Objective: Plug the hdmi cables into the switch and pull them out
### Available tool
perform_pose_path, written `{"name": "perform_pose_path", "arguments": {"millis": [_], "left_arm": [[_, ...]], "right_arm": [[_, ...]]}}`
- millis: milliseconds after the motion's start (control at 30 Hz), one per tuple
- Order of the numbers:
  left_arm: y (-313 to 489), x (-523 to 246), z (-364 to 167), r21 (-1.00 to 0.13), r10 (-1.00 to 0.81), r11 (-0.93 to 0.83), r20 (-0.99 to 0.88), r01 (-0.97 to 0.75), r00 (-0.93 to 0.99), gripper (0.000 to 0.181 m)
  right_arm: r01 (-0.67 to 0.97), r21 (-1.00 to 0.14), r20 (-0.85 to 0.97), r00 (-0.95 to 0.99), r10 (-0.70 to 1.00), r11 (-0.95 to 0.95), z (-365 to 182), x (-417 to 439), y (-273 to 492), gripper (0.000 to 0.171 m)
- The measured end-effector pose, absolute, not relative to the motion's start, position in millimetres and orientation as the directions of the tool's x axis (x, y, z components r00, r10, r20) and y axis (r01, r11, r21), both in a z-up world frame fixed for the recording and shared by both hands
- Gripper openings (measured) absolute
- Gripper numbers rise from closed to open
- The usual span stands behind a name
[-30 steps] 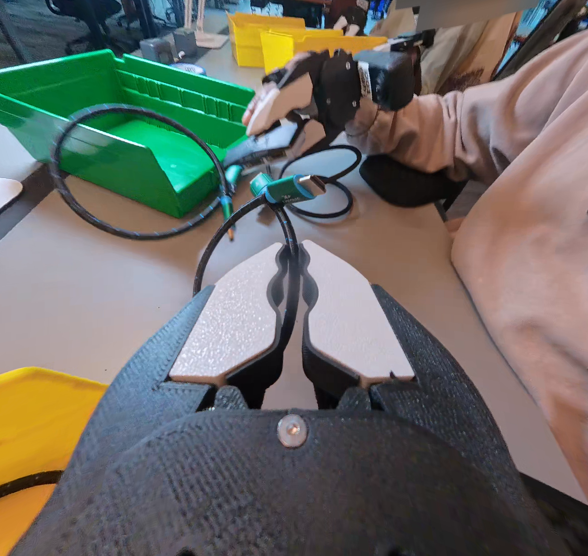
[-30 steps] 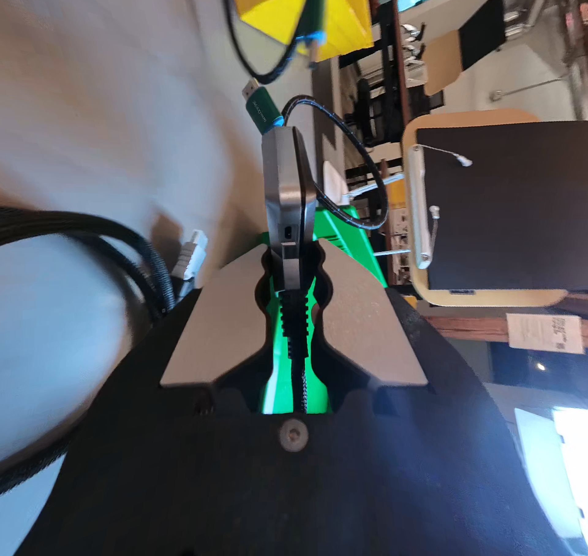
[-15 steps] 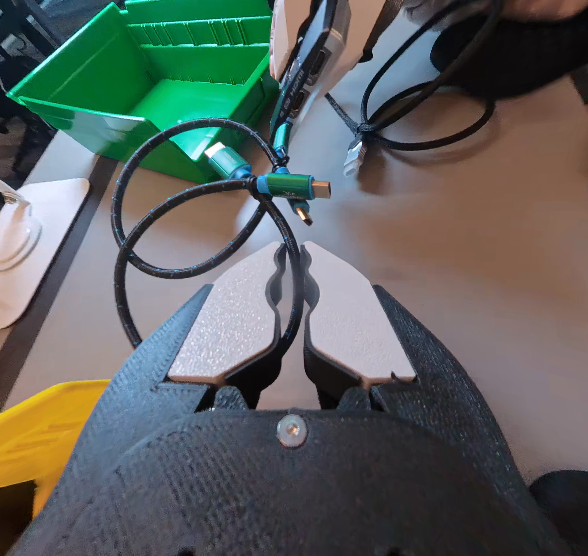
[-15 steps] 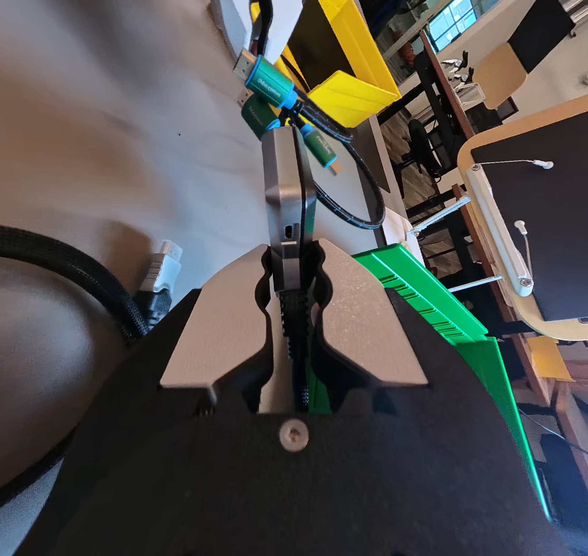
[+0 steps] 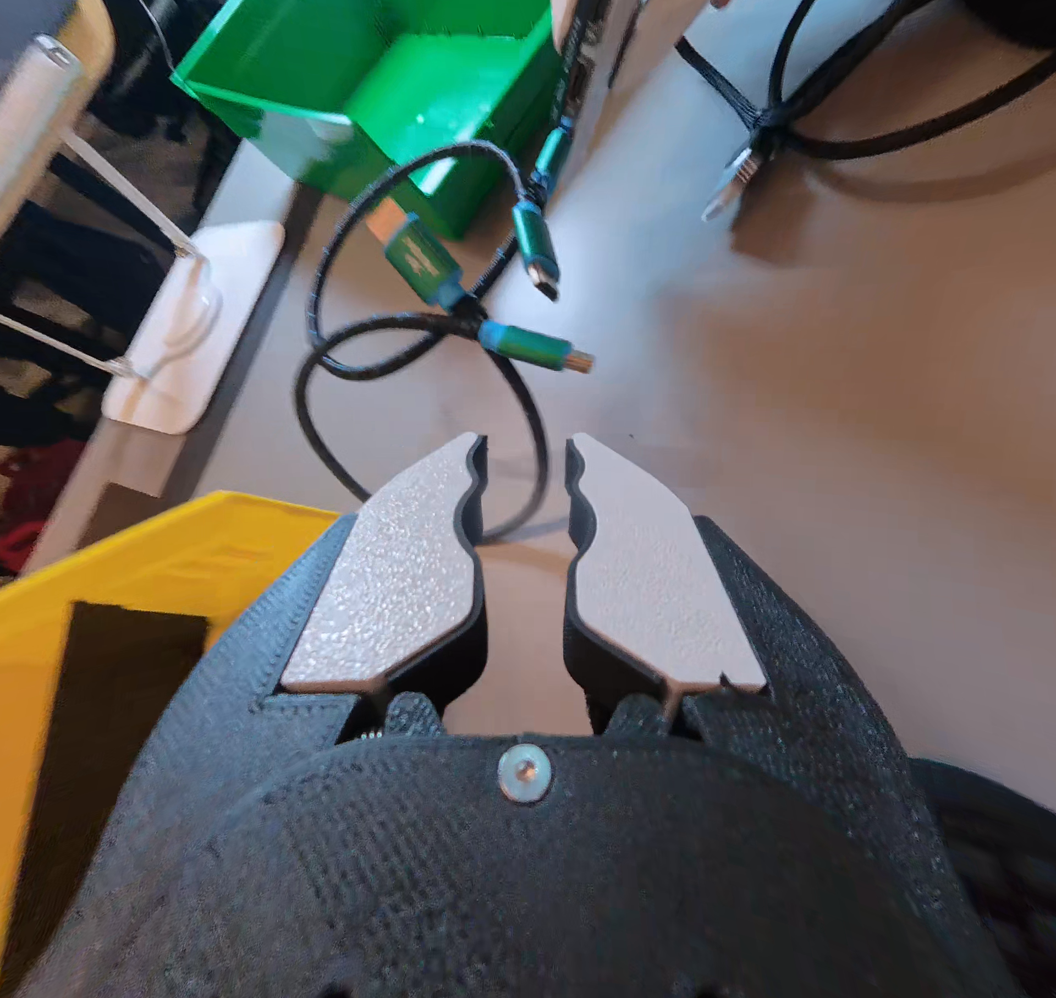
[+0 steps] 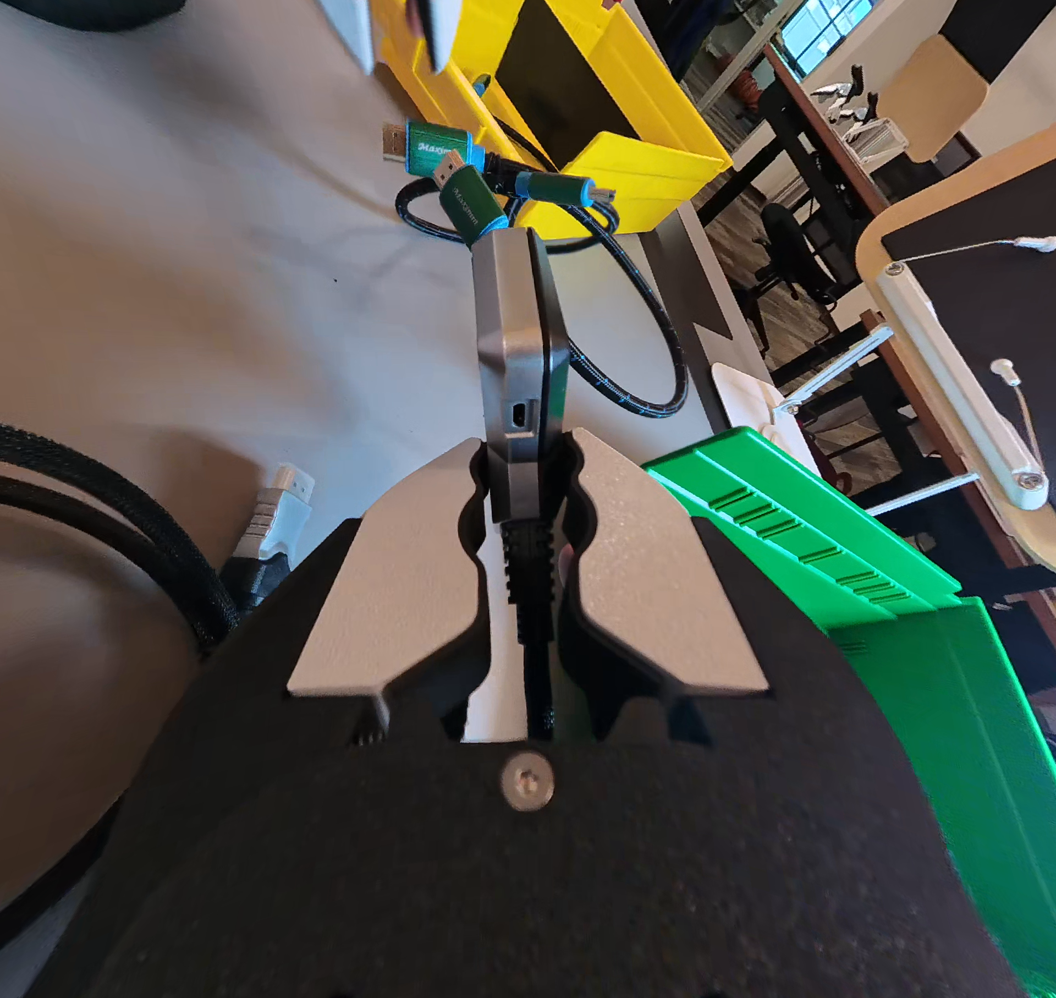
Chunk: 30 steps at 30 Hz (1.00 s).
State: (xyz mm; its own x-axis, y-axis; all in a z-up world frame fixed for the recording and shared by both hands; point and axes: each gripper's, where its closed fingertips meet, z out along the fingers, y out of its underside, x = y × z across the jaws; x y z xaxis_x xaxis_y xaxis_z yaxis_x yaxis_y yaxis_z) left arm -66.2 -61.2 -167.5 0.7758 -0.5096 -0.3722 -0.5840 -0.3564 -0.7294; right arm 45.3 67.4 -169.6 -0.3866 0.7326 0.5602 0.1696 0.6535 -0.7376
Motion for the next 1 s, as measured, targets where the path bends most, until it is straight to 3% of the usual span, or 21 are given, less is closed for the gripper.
{"name": "perform_pose_path", "arguments": {"millis": [133, 267, 467, 800, 867, 900, 1000], "left_arm": [[-74.3, -31.6, -214.9, -0.750, -0.531, -0.447, -0.217, -0.488, 0.819, 0.026], [-68.5, -8.4, -243.4, -0.757, -0.479, -0.474, -0.207, -0.449, 0.853, 0.037], [-27.0, -19.9, -241.5, -0.780, -0.353, -0.491, -0.229, -0.388, 0.907, 0.060], [-21.7, -77.2, -201.1, -0.890, -0.087, -0.394, -0.210, -0.228, 0.974, 0.052], [-19.7, -79.6, -202.9, -0.912, -0.084, -0.394, -0.087, -0.113, 0.993, 0.050], [-18.5, -73.3, -203.3, -0.919, -0.105, -0.394, 0.063, 0.017, 0.992, 0.049], [-15.8, -47.8, -207.5, -0.758, -0.165, -0.474, 0.577, 0.449, 0.800, 0.053]], "right_arm": [[0.182, -0.761, 0.525, -0.393, 0.755, 0.623, -169.2, 44.5, 65.7, 0.023], [0.201, -0.788, 0.480, -0.391, 0.785, 0.582, -168.7, 42.9, 64.9, 0.023], [0.199, -0.820, 0.437, -0.389, 0.811, 0.537, -164.2, 41.6, 59.8, 0.023], [0.201, -0.825, 0.430, -0.386, 0.816, 0.529, -166.2, 37.9, 57.0, 0.023], [0.208, -0.816, 0.437, -0.390, 0.811, 0.540, -167.8, 37.8, 56.7, 0.023], [0.209, -0.816, 0.435, -0.393, 0.810, 0.539, -168.4, 37.8, 56.2, 0.023], [0.203, -0.824, 0.422, -0.403, 0.813, 0.528, -168.3, 37.3, 53.8, 0.023]]}}
